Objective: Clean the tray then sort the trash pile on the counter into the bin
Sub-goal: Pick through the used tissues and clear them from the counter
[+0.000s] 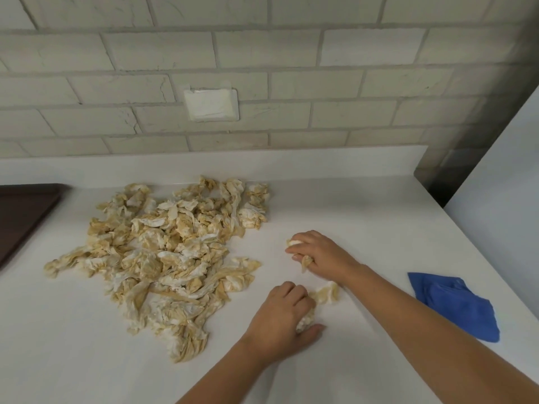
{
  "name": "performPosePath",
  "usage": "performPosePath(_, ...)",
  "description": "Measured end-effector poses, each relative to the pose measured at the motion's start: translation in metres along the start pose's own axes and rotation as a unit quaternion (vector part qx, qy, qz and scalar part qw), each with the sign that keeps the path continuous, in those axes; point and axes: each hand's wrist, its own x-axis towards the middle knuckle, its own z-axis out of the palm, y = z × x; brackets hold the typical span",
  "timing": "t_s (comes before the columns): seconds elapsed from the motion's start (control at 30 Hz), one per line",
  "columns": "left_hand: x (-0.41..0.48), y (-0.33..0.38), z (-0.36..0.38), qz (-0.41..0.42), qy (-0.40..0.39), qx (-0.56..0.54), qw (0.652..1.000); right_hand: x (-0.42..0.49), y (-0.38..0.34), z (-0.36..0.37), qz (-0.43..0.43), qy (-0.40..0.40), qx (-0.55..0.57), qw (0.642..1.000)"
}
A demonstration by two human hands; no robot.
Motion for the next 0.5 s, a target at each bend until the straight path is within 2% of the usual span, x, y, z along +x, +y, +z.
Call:
performPosePath(0.13,-0.001,-0.003,0.0,0.035,0.007,-0.02,0.999,-0.024,-0.005,0.003,0.02,0.071,-0.072,0.995)
performPosePath(0.27,-0.004,-0.005,0.0,0.047,0.016,-0.052,0.997,-0.059,-0.025,0.001,0.126,0.083,-0.082,0.985)
performPosePath(0.37,-0.006,-0.006,0.0,0.029,0.017,-0.035,0.999,-0.094,-0.048,-0.001,0.214,0.071,-0.032,0.974)
performPosePath(0.43,-0.008,-0.005,0.002,0.026,0.022,0.007,0.999,-0.12,-0.063,-0.003,0.26,0.09,0.012,0.961)
performPosePath(0.5,-0.013,0.002,0.001,-0.002,0.043,0.024,0.999,-0.145,-0.078,-0.01,0.331,0.13,0.09,0.93)
